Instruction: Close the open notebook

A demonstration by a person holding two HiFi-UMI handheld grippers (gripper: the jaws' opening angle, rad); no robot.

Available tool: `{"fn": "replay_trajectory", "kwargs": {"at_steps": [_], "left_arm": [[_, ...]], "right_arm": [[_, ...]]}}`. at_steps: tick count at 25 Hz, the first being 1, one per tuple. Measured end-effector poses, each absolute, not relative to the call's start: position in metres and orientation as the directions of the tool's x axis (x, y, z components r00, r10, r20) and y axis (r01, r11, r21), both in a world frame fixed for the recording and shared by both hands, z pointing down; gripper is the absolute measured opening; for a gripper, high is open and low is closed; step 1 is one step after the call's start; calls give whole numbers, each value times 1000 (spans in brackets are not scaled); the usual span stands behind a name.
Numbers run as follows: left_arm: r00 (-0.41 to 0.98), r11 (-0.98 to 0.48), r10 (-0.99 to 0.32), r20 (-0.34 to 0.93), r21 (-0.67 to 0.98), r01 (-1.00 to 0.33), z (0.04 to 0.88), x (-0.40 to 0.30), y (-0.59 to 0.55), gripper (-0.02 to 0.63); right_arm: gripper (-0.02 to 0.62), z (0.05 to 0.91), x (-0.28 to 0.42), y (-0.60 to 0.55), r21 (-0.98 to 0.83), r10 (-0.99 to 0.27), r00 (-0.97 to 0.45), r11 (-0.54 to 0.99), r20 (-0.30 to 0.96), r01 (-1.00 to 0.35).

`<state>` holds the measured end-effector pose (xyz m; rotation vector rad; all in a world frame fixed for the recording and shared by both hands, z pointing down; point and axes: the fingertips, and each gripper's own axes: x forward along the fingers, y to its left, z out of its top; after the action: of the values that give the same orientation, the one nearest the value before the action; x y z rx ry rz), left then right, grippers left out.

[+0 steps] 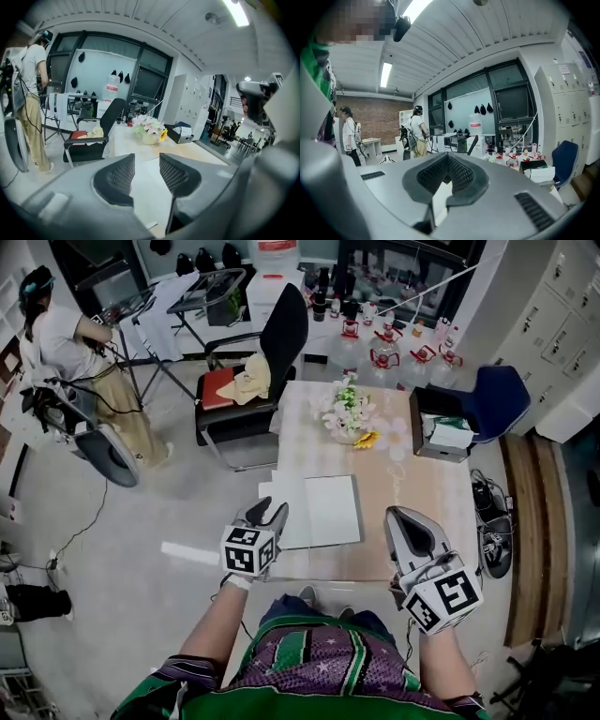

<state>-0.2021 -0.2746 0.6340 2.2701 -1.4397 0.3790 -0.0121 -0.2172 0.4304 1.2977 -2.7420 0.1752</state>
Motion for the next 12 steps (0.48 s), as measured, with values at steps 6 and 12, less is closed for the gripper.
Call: {"fn": "replay_trajectory", "kwargs": {"at_steps": [6,12], "left_arm": [[400,-355,-756,518,189,-916,690,-215,-293,167],[364,-312,-719,592,192,-930,737,-232,-298,167]], "right_arm": [[0,439,-28,-232,-74,-753,-639,636,158,-768],[0,446,-45,-245,-83,-732,-662,659,161,-748]]}}
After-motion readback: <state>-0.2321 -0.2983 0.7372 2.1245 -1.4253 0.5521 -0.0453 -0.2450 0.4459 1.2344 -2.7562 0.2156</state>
